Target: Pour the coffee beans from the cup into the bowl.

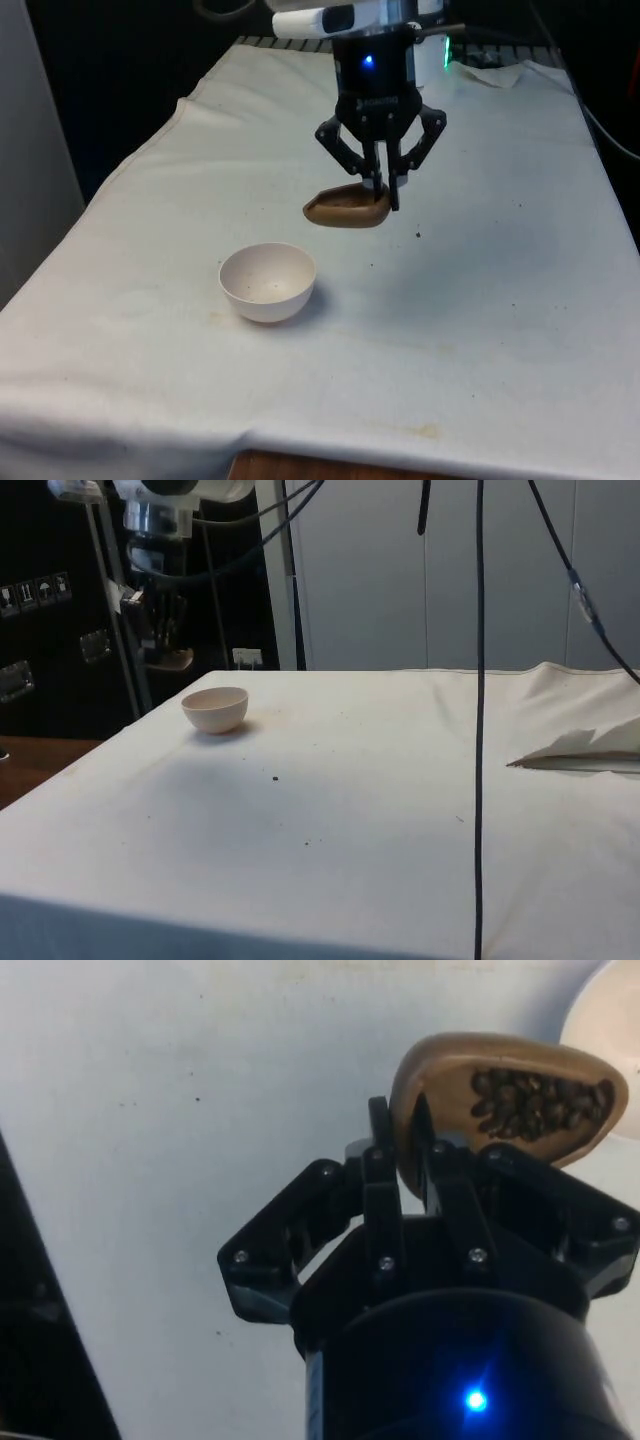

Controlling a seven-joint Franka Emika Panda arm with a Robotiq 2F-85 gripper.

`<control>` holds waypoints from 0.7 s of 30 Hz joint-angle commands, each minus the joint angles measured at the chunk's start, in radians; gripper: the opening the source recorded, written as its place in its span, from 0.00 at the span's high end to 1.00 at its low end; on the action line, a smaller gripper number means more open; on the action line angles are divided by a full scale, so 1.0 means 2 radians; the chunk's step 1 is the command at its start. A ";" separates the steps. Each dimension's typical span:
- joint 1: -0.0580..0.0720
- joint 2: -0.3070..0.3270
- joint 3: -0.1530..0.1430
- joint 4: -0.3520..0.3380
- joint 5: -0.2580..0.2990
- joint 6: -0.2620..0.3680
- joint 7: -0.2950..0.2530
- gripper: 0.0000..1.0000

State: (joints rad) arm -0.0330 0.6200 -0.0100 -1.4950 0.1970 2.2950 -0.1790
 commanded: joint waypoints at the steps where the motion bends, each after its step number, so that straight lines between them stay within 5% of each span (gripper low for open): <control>1: -0.006 0.002 0.003 0.005 0.008 -0.006 -0.007 1.00; 2: -0.001 0.000 -0.002 0.000 0.006 0.000 -0.004 1.00; 4: -0.007 0.003 -0.002 0.006 0.025 -0.007 -0.020 1.00; 9: -0.010 0.003 -0.012 0.007 0.057 -0.008 -0.046 1.00; 10: -0.004 0.001 -0.016 0.001 0.051 -0.001 -0.041 1.00; 11: -0.010 0.003 -0.013 0.007 0.062 -0.009 -0.050 1.00; 18: -0.013 0.005 -0.028 0.007 0.103 -0.015 -0.083 1.00; 19: -0.008 0.002 -0.032 0.002 0.099 -0.008 -0.080 1.00; 21: -0.014 0.006 -0.032 0.008 0.113 -0.017 -0.091 1.00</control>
State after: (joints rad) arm -0.0510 0.6260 -0.0800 -1.4880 0.4160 2.2750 -0.3560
